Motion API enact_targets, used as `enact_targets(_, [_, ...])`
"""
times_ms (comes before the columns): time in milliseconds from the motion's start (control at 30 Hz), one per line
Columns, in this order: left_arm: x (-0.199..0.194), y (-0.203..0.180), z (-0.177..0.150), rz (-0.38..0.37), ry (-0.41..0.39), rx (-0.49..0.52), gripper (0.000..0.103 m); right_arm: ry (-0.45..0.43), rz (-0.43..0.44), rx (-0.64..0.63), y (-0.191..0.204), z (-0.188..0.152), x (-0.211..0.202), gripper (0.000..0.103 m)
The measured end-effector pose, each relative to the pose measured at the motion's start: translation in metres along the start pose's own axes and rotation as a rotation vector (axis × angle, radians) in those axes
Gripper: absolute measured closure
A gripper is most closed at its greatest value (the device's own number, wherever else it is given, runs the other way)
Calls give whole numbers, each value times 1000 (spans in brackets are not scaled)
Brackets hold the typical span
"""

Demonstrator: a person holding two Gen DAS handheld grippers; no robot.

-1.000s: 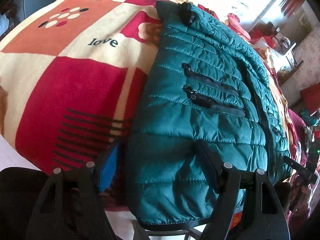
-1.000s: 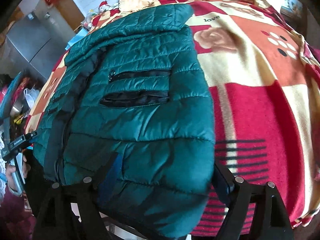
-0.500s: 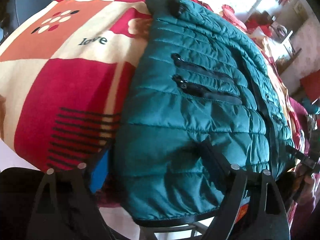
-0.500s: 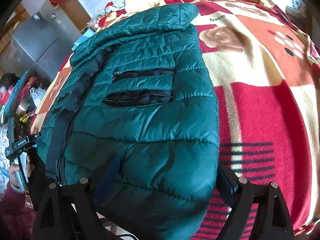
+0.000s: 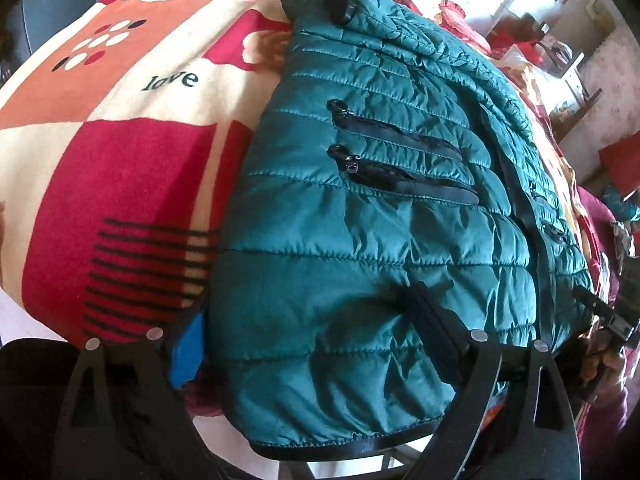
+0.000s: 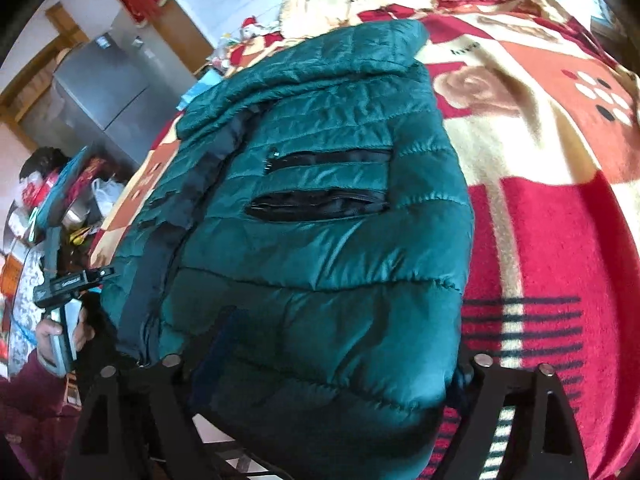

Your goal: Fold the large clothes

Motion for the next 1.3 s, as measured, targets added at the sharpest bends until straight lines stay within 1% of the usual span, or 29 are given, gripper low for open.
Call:
enact_targets(67, [2,-3,-1,-3,-5,9,4,-2,10,4,-2,0,0,24])
enact_targets(133, [4,-7,-2,18,-8,25,3,1,15,17,-6,-1,3,24])
enact_targets(200, [5,-10,-2,33,-6,38,3,-19,13,8,-4,-1,3,23])
enact_targets(267, [5,-10,-2,28,-1,45,3,-32,-2,-4,-1,-3,4,22])
enact_targets(300, [5,-9,-2,23,-2,45,5,-37,-13,-16,2,-4,4,24])
enact_targets(333, [2,-9,-3,18,-8,44,14,-40,-17,-20,3,-4,4,28])
enact_targets(367, [0,-8,-3,23,-16,43,26,-44,-6,-16,3,-4,4,45])
enact_targets(400, [-4,-6,-3,27,-26,43,33,-45,-1,-9,2,-4,3,58])
enact_targets(467, [-9,-2,-2,29,-35,32,54,-42,19,8,-1,0,0,69])
enact_targets(500, [-12,2,-1,25,-38,22,58,-41,35,12,-2,2,-2,72])
enact_targets(567, [-19,8,2,5,-47,-3,76,-55,68,17,-1,8,-10,75])
enact_targets(600, [-24,10,5,-35,-52,-10,80,-66,80,17,0,12,-13,76])
enact_targets(633, [-26,9,7,-46,-54,-5,80,-79,96,17,2,15,-18,76])
enact_targets(667, [-28,6,8,-40,-54,16,80,-95,115,17,5,20,-22,77])
enact_targets(700, [-28,1,9,-18,-47,51,80,-113,136,16,8,27,-27,77])
enact_targets(733, [-26,-2,8,10,-44,75,80,-121,141,10,11,31,-30,77])
enact_targets(800, [-20,-2,5,30,-33,67,78,-119,128,-12,17,36,-30,77])
enact_targets(833, [-18,0,3,33,-24,56,72,-113,126,-18,18,37,-28,77])
enact_targets(867, [-15,3,2,28,-15,35,64,-105,118,-23,20,37,-26,77])
enact_targets(933, [-11,11,0,-8,-1,-22,55,-89,106,-24,19,34,-22,77])
enact_targets(967, [-10,13,-1,-19,2,-47,53,-82,106,-15,17,32,-20,77])
enact_targets(1000, [-10,16,-2,-32,8,-78,53,-71,112,3,14,31,-18,77])
enact_targets(1067, [-12,15,-1,-36,17,-85,53,-50,115,32,6,26,-16,77])
enact_targets(1233, [-33,-1,0,-42,-4,-29,53,-15,93,61,-6,17,-12,76])
enact_targets(1300, [-38,-5,1,-50,-4,-15,53,-8,94,80,-12,14,-10,72])
Point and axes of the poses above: each gripper's, at about its wrist camera, not at the fingertips, and x roughly the way its jaws point, y to its left, z to its top, the point moved 2 cm from there along x, roughly the way its jaws point, and after that the axes turned 3 degrees about x, right-handed, at the moved point
